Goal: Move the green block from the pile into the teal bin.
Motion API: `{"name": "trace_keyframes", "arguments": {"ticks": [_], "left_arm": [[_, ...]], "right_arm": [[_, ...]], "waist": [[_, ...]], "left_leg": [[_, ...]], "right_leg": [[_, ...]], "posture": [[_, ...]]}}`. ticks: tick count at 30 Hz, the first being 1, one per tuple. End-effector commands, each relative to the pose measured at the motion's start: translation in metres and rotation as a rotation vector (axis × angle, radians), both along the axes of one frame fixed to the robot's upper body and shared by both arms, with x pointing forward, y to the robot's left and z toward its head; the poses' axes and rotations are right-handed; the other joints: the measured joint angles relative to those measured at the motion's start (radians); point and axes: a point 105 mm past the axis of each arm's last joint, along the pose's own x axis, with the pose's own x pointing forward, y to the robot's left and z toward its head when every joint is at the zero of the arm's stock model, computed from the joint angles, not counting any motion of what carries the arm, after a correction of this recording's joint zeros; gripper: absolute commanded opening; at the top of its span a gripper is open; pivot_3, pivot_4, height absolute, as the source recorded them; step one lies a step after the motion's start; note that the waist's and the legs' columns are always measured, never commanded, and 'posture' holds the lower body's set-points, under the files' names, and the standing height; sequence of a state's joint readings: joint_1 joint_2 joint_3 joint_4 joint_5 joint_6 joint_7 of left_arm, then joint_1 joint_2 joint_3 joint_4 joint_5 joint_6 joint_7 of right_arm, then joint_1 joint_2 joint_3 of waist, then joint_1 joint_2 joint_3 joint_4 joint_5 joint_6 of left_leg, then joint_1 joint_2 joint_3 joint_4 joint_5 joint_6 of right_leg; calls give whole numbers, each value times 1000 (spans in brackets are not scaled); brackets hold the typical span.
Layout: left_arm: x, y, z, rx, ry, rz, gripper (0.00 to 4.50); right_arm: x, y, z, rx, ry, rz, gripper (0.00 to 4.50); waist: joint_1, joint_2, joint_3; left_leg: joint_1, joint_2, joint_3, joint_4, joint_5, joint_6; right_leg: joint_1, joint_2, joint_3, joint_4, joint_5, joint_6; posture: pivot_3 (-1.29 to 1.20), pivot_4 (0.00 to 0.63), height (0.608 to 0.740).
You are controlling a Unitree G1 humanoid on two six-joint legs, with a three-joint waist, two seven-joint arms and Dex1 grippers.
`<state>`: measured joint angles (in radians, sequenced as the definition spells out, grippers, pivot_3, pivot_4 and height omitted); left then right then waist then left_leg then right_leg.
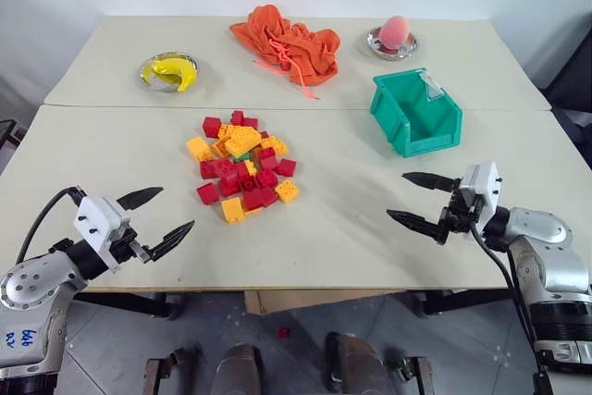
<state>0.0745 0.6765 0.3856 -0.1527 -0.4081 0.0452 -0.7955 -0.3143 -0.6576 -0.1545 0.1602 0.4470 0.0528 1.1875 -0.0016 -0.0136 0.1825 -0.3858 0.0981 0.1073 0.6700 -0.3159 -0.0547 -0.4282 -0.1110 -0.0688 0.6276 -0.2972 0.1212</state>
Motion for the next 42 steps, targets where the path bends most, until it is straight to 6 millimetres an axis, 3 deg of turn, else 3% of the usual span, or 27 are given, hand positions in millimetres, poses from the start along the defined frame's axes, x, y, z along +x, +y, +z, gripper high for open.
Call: {"name": "trace_keyframes", "arguments": {"ticks": [1, 3, 8, 11, 14, 16, 18, 25, 29, 31, 37, 40, 42], "left_arm": [[1, -1, 8, 9, -42, 19, 4500], [1, 0, 9, -15, -43, 38, 4500], [-7, 16, 5, -166, -38, 152, 4500], [-16, 38, -7, -232, -22, 278, 4500], [-33, 73, -30, -264, 14, 444, 4500], [-39, 82, -32, -294, 9, 488, 4500], [-40, 81, -25, -328, -14, 481, 4087], [-7, 25, 5, -303, -44, 214, 2047], [30, -34, 10, -236, 12, -59, 730], [50, -53, 8, -198, 39, -125, 107], [110, -111, 16, -177, 110, -248, 23], [123, -125, 15, -128, 136, -288, 23], [141, -125, 17, -132, 143, -218, 23]], "right_arm": [[-3, 5, 8, -17, -47, 33, 4479], [-3, 8, 8, -11, -48, 39, 4479], [-1, 38, 22, 65, -89, 100, 4479], [1, 54, 41, 129, -141, 118, 4479], [1, 70, 56, 174, -181, 142, 4479], [0, 76, 57, 170, -184, 155, 4479], [-1, 78, 56, 159, -180, 163, 4500], [-1, 78, 47, 114, -157, 153, 4500], [1, 76, 47, 111, -159, 135, 4500], [2, 75, 48, 111, -159, 126, 4500], [0, 69, 49, 112, -164, 95, 4500], [-1, 68, 49, 115, -167, 77, 4500], [-2, 66, 49, 120, -169, 65, 4500]], "waist": [[1, 0, 0], [1, 0, 0], [-4, 0, 0], [-4, 0, 0], [-2, 0, 0], [-2, 0, 0], [5, -2, -1], [26, -3, -2], [27, -3, -2], [27, -3, -2], [26, -3, -2], [19, -3, -2], [19, -3, -2]], "left_leg": [[0, 0, 0, 0, 0, 0], [0, 0, 0, 0, 0, 0], [0, 1, 0, 0, 0, 0], [0, 1, 1, 0, 0, 0], [0, 0, 1, 0, 0, 0], [0, 1, 0, 0, 0, 0], [0, 0, 0, 0, -1, 0], [-1, 0, 0, 9, -4, 2], [-1, 0, 1, 9, -5, 2], [-1, 0, 1, 10, -5, 2], [-1, 0, 2, 10, -5, 2], [-1, 0, 3, 10, -5, 2], [-1, 0, 4, 9, -5, 2]], "right_leg": [[0, 0, 0, 0, 0, 0], [0, 0, 0, 0, 0, 0], [0, 0, 0, 1, 0, 0], [0, 0, 1, 2, 0, 0], [0, 0, 1, 1, 0, 0], [0, 0, 1, 1, 0, 0], [0, 0, 0, 1, 0, 0], [1, -1, 0, 2, 0, 0], [1, 0, 0, 3, 0, 0], [1, 0, 0, 2, 0, 0], [1, 1, 0, 4, 1, 1], [1, 1, 1, 2, 1, 2], [1, 1, 0, 2, 1, 2]], "posture": [[0, 150, 740], [0, 150, 740], [0, 150, 740], [0, 150, 740], [0, 150, 740], [0, 150, 740], [0, 150, 740], [0, 150, 740], [0, 150, 740], [0, 150, 740], [0, 150, 740], [0, 150, 740], [0, 150, 740]]}}
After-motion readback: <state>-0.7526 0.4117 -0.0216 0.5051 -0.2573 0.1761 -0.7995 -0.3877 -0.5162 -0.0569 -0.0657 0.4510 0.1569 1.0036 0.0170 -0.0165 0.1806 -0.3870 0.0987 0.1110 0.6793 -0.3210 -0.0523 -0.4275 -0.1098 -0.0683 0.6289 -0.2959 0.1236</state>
